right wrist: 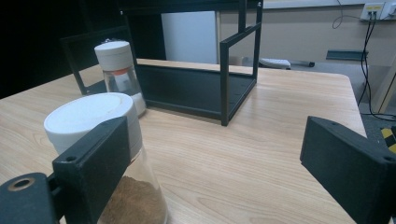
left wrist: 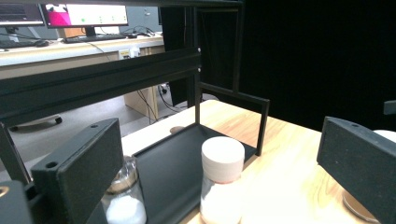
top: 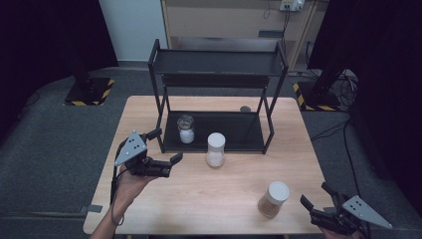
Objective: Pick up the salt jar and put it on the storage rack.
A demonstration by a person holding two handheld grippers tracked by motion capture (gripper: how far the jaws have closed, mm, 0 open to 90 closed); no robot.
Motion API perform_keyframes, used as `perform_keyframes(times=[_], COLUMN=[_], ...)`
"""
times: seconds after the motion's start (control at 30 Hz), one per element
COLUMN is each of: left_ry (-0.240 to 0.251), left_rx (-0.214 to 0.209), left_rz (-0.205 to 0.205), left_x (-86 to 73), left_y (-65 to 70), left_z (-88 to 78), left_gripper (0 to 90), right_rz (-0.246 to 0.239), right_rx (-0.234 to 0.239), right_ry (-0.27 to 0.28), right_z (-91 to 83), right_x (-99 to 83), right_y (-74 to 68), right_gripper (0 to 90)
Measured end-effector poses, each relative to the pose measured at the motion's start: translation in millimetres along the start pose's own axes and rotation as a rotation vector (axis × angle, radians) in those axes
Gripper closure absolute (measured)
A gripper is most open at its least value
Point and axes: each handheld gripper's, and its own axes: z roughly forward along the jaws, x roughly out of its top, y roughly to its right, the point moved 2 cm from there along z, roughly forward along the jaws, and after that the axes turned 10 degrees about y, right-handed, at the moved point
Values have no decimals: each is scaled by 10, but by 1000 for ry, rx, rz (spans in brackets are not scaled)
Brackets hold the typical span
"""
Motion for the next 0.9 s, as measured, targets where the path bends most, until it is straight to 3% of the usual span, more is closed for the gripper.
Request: perform_keyframes(times=[0.2,0.53,0.73,0.9], left_ry=[10,-6,-16,-32], left_rx=[-6,8,35,55], left_rz=[-6,23,-8,3], left_x=[-95,-331,-498,-603], left_y=[78,216,230,242], left_z=[-134,-359,-459,-523], left_gripper=[0,0,0,0], right_rz=[-4,-6,-7,-7], right_rx=[0,1,0,1], right_ry=[1,0,0,0], right_z=[-2,-2,-2,-3], right_x=[2,4,5,4], right_y=[1,-4,-5,-4], right_gripper=[90,90,90,90])
